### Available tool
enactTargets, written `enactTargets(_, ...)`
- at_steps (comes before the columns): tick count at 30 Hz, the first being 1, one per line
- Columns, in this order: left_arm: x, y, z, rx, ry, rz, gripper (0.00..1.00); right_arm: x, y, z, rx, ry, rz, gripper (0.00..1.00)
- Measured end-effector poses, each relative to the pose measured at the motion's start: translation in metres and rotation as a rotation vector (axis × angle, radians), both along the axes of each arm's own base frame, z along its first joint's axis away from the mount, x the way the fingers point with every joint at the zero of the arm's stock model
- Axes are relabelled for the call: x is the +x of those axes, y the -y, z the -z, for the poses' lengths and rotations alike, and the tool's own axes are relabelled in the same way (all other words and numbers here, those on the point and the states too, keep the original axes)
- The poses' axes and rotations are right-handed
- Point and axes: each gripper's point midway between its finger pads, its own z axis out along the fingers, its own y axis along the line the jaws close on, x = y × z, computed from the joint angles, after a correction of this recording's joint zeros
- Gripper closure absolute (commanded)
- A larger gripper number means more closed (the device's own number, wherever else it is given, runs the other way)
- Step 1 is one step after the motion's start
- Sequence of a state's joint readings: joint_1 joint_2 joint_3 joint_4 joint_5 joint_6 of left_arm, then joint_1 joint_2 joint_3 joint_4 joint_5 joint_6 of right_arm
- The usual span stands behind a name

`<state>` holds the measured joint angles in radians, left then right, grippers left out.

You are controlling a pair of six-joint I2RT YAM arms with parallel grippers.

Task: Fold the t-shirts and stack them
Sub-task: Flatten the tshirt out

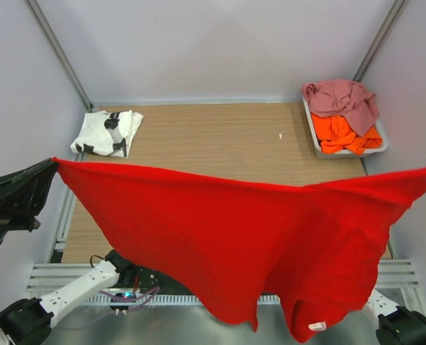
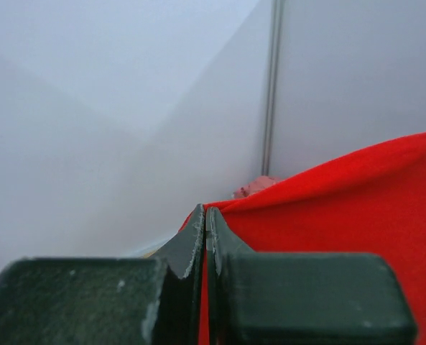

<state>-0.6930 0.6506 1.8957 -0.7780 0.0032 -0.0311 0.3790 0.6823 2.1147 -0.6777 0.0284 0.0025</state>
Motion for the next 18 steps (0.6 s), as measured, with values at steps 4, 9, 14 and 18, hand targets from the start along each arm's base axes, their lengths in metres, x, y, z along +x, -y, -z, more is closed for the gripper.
enactTargets(4, 0.043, 0.009, 0.02, 0.045, -0.093, -0.11, 1.0, 0.081, -0.01, -0.001, 0.005, -0.126, 0.105, 0.99)
enactTargets(9, 0.132, 0.036, 0.077, 0.191, -0.296, -0.319, 1.0, 0.253, -0.052, 0.071, -0.115, -0.444, 0.252, 0.99)
enactTargets(14, 0.24, 0.054, 0.179, 0.423, -0.573, -0.528, 1.0, 0.425, -0.107, 0.222, -0.353, -0.822, 0.337, 0.99)
enactTargets(18, 0.332, 0.013, 0.295, 0.47, -0.927, -0.669, 0.86, 0.523, -0.143, 0.358, -0.514, -1.078, 0.324, 0.37)
